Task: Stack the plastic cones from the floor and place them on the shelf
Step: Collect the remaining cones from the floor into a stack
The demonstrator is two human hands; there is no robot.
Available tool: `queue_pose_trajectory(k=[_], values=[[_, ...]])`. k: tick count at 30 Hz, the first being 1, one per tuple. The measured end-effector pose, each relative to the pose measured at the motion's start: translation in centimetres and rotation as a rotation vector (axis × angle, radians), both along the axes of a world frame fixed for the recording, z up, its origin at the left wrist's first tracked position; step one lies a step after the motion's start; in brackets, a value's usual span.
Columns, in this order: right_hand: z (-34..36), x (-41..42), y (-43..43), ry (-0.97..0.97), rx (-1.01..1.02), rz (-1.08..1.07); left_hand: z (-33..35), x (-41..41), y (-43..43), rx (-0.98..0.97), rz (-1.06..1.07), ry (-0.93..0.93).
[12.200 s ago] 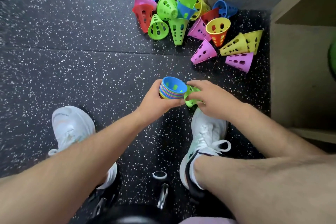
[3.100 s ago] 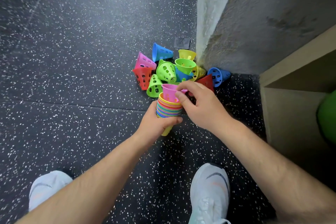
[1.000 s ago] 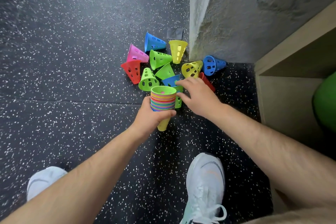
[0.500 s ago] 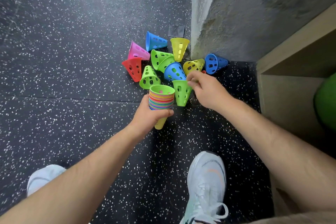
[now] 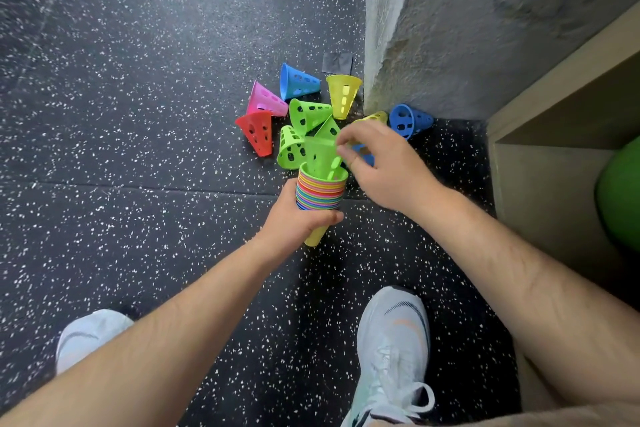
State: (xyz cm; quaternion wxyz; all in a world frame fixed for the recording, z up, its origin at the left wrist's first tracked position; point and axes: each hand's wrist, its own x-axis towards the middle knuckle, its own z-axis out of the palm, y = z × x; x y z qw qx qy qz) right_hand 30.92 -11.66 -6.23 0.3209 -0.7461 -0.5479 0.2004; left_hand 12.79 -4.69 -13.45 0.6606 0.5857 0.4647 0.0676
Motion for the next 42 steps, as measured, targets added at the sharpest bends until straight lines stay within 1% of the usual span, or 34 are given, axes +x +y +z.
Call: queue_pose_trajectory(k=[3,5,7,9,13,17,19,22,26,31,35,38,42], values=[[-0.6,-0.7,-0.8,0.064,-0.119,0.062,0.0,0.3,0.2,-0.006,0.008,-0.023],[-1.1,-0.6,-1.1,0.129,-0.128,0.010,0.0,0.3,0.0,-0.003,0.005,-0.016],[-1.5,0.0,-1.2,0.125,-0.124,-0.059,-0.1,0.2,-0.2,-0.003,-0.001,-0.001],[-2.1,0.7,-0.9,0.038,-0.138,-0.069,-0.1,0.1,-0.3,-0.016,-0.003,0.002],[-3.8,2.0,1.0,-0.179,-0.256,0.032,-0.4,0.2,0.3,-0.024,0.002,-0.006],[-5.3,2.6,2.6,-0.319,-0.393,0.121,-0.6,0.2,0.9,-0.030,0.014,-0.018],[-5.6,2.8,2.8,-0.375,-0.389,0.170,-0.7,0.2,1.2,-0.031,0.011,-0.025],[-5.7,3.2,2.7,-0.393,-0.334,0.191,-0.6,0.1,1.3,-0.043,0.025,-0.034],[-4.8,3.9,2.5,-0.367,-0.301,0.135,-0.5,0.0,1.2,-0.051,0.032,-0.031],[-1.9,4.6,1.9,-0.205,-0.242,-0.030,-0.9,-0.1,1.3,-0.031,-0.007,-0.006],[-0.2,4.3,1.3,-0.066,-0.062,-0.175,-0.7,0.3,1.1,-0.015,-0.029,-0.008],[0.6,3.5,1.1,-0.012,0.016,-0.205,-0.5,0.8,1.0,-0.010,-0.044,-0.017],[0.6,1.9,0.2,0.021,0.051,-0.205,-0.3,1.5,0.3,-0.026,-0.037,-0.038]])
